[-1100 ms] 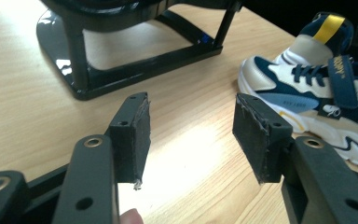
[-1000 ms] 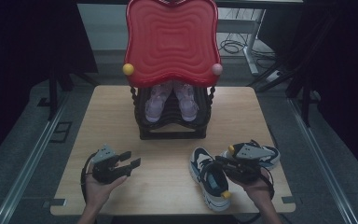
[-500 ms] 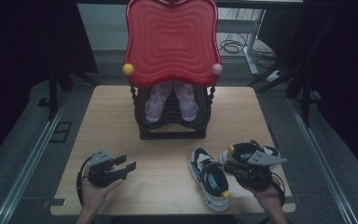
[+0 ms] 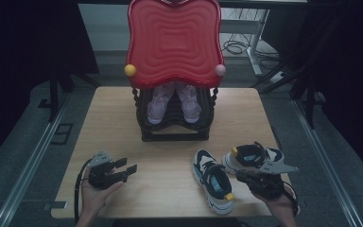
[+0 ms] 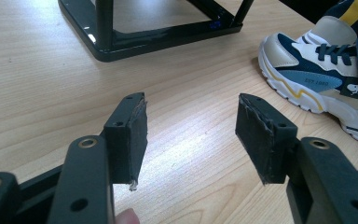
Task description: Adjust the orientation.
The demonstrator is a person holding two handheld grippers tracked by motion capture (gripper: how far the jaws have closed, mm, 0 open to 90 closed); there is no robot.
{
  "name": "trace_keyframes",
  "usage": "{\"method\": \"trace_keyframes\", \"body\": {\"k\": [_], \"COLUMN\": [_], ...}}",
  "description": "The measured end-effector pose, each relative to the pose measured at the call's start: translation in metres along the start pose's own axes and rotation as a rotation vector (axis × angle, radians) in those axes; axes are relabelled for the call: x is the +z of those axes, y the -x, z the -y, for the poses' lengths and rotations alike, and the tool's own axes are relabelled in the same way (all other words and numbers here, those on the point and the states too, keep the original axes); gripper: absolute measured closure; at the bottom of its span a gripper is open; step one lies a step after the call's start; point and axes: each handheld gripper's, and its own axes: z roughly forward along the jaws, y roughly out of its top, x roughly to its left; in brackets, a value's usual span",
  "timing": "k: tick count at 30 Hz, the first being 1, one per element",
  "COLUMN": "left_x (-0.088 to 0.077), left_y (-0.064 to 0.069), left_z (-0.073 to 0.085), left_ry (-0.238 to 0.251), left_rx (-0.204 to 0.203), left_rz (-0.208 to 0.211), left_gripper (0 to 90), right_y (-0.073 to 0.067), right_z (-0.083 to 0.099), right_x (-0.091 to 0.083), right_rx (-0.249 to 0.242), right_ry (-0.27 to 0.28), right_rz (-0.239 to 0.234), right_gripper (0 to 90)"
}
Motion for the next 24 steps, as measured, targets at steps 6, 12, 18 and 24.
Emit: {"method": "trace_keyframes", "body": {"k": [6, 12, 18, 24], "left_x": [0.001, 0.001, 0.004, 0.004], "left_y": [-0.002, -0.003, -0.004, -0.006], "left_z": [0.000, 0.001, 0.001, 0.003], "left_ry": [-0.008, -0.017, -0.033, -0.038], "left_rx": [-0.004, -0.007, -0.010, -0.018], "left_rz": [0.004, 0.000, -0.002, -0.001], "left_gripper": [43.2, 43.1, 42.8, 42.3], "right_y": [0.004, 0.006, 0.007, -0.005], "right_z": [0.009, 0.026, 0.031, 0.029], "right_x": [-0.003, -0.007, -0.006, 0.004], "right_rx": [-0.011, -0.033, -0.034, -0.082], "right_ry": [-0.027, -0.064, -0.072, -0.093], "right_rz": [0.005, -0.010, -0.036, -0.097], "right_gripper": [89.8, 89.9, 89.9, 90.0]}}
